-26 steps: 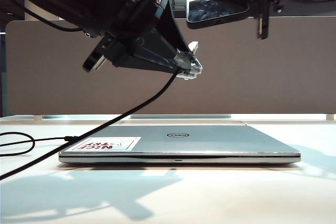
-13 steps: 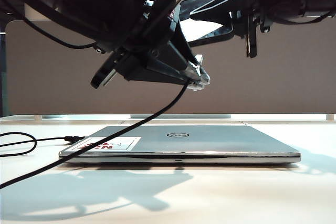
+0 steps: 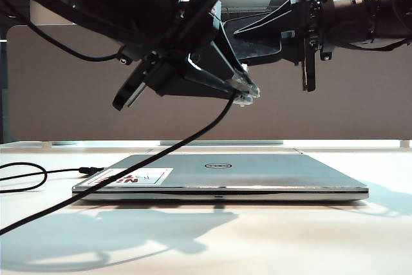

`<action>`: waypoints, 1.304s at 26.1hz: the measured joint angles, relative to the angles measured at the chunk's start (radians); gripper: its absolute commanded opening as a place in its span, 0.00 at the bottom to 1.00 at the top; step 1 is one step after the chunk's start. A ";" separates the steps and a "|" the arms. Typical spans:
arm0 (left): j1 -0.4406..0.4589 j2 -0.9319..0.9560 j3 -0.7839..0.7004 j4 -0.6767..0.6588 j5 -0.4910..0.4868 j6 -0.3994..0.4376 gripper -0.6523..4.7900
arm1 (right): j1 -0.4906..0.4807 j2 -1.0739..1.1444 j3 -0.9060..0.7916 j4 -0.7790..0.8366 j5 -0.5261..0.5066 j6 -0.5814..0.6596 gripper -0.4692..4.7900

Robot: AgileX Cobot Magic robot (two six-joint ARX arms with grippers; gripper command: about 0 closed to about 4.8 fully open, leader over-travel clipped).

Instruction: Pick up the charging cable and the phone, plug the charging cable into the charging port on the phone, and finally place them back on the table.

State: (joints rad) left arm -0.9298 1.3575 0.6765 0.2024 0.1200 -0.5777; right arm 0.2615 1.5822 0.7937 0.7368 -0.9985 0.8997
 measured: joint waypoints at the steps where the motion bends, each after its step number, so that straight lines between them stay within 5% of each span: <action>1: 0.000 0.000 0.000 0.000 0.000 0.000 0.11 | 0.000 0.000 0.000 0.009 0.000 0.021 0.08; 34: 0.008 0.000 0.000 0.014 0.003 -0.003 0.11 | 0.017 -0.003 -0.025 -0.031 -0.021 0.017 0.08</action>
State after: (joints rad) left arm -0.9222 1.3579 0.6762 0.2165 0.1234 -0.5812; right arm 0.2783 1.5787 0.7685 0.7059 -1.0191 0.9169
